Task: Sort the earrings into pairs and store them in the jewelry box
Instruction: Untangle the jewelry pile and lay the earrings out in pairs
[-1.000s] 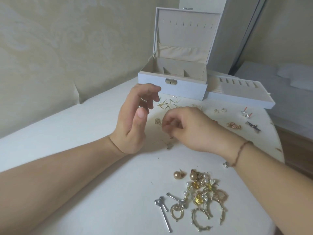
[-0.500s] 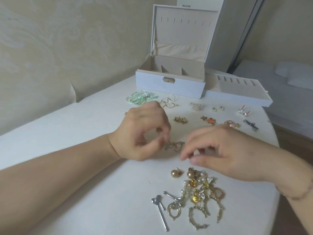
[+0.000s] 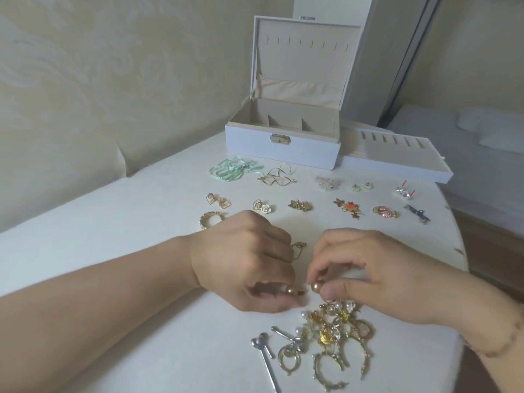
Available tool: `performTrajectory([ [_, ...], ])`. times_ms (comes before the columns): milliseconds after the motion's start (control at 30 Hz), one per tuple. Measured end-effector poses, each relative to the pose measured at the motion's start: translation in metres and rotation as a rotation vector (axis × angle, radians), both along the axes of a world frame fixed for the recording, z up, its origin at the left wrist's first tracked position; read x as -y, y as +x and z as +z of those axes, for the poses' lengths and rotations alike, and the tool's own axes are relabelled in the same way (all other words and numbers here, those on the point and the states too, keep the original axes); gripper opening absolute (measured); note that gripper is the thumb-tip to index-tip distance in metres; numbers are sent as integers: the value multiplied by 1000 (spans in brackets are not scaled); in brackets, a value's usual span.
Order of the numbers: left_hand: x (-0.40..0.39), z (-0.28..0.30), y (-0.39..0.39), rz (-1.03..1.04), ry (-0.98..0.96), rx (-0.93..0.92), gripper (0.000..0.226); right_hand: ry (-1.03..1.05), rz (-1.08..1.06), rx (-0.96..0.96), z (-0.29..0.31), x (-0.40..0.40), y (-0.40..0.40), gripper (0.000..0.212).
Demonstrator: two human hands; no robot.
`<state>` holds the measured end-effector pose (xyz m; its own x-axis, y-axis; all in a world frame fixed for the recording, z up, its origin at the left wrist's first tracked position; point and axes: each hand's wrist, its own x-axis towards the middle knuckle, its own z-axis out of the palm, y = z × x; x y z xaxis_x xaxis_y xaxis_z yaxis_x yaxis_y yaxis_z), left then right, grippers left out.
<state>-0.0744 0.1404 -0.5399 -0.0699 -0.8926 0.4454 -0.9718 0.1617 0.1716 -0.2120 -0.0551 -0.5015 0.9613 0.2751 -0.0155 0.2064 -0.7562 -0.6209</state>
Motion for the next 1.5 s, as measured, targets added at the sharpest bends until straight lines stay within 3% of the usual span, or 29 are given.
performTrajectory([
  [100,8,6,-3,-77,-153,143,25,213,-84,65,-2,2,0,11],
  [367,12,9,0,106,-390,142,25,698,-230,-32,-7,-12,6,14],
  [500,10,8,1,166,-384,100,27,685,-239,18,-6,-15,9,12],
  [700,15,3,8,286,-175,129,40,723,-337,144,6,-2,18,16],
  [800,13,4,8,275,-90,46,35,862,-386,152,8,1,21,16],
  [933,12,4,9,278,-34,63,22,981,-418,78,8,10,24,32],
  [1100,12,4,9,340,-44,67,18,877,-450,52,1,19,25,55],
  [1300,15,4,11,450,-92,102,20,884,-521,40,2,16,25,32],
  [1500,16,7,0,368,-112,43,23,936,-457,121,11,-1,26,24],
])
